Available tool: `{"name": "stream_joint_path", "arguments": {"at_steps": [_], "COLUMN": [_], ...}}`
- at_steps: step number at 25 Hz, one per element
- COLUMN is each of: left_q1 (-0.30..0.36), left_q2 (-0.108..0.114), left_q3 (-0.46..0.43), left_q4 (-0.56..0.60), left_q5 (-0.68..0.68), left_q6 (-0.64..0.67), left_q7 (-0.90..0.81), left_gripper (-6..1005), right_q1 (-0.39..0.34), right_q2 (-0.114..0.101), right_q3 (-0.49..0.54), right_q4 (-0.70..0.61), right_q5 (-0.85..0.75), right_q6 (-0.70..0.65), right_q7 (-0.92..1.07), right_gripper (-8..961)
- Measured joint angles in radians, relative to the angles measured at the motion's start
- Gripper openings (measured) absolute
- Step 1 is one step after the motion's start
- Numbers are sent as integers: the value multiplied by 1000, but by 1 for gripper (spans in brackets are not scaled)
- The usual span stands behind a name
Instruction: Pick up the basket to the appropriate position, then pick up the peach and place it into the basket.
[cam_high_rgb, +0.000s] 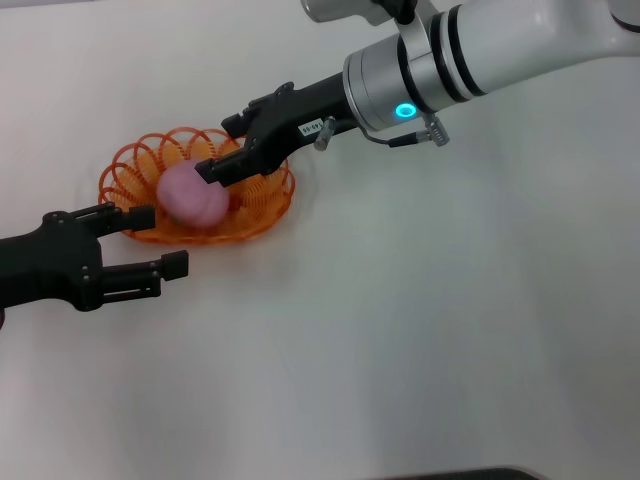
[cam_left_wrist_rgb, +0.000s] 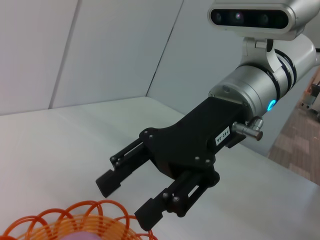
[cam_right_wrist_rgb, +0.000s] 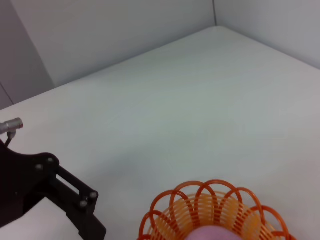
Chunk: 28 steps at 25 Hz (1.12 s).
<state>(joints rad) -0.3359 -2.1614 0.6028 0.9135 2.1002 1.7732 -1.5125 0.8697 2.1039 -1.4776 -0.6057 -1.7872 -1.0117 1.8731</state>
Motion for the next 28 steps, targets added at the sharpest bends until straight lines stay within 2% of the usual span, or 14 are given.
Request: {"name": "stream_joint_path", "arguments": {"at_steps": [5,6,9,14,17,19,22,24,25,28], "left_q1": [2,2,3,4,4,4,6,7,7,13], "left_q2": [0,0,0,0,0,0,2,5,8,16], "left_q3": [-1,-2,-9,-15,-21,-29,-62,-95,-116,-156], "left_q4": [-1,-1,-1,-1,-1,-1,0,1,1,1], "left_q5": [0,0,-5,-9,-10,-10,-10,-10,-10,-10], "left_q6": [0,0,-1,-4,-5,-5,-7,-8,-9,-6], "left_q7": [0,0,0,0,0,1,5,7,7,13], "left_gripper": [860,860,860,860,860,860,860,860,860,860], "right_q1": [-23,-41,-122,-228,-267,-296,-354,-420,-420,-473], "right_q2": [-7,-8,-10,-16,-19,-27,-52,-83,-83,-105], "right_q3": [11,18,58,195,300,335,352,378,378,417], "right_q4": [-19,-39,-117,-137,-87,-65,-57,-55,-55,-54], "right_q5": [65,92,192,379,408,390,326,273,273,247], "right_q6": [-8,-11,-43,-195,-317,-377,-434,-488,-488,-549], "right_q7": [-15,-26,-86,-218,-311,-363,-421,-457,-457,-496], "right_gripper": [691,734,944,947,947,946,946,946,945,945]}}
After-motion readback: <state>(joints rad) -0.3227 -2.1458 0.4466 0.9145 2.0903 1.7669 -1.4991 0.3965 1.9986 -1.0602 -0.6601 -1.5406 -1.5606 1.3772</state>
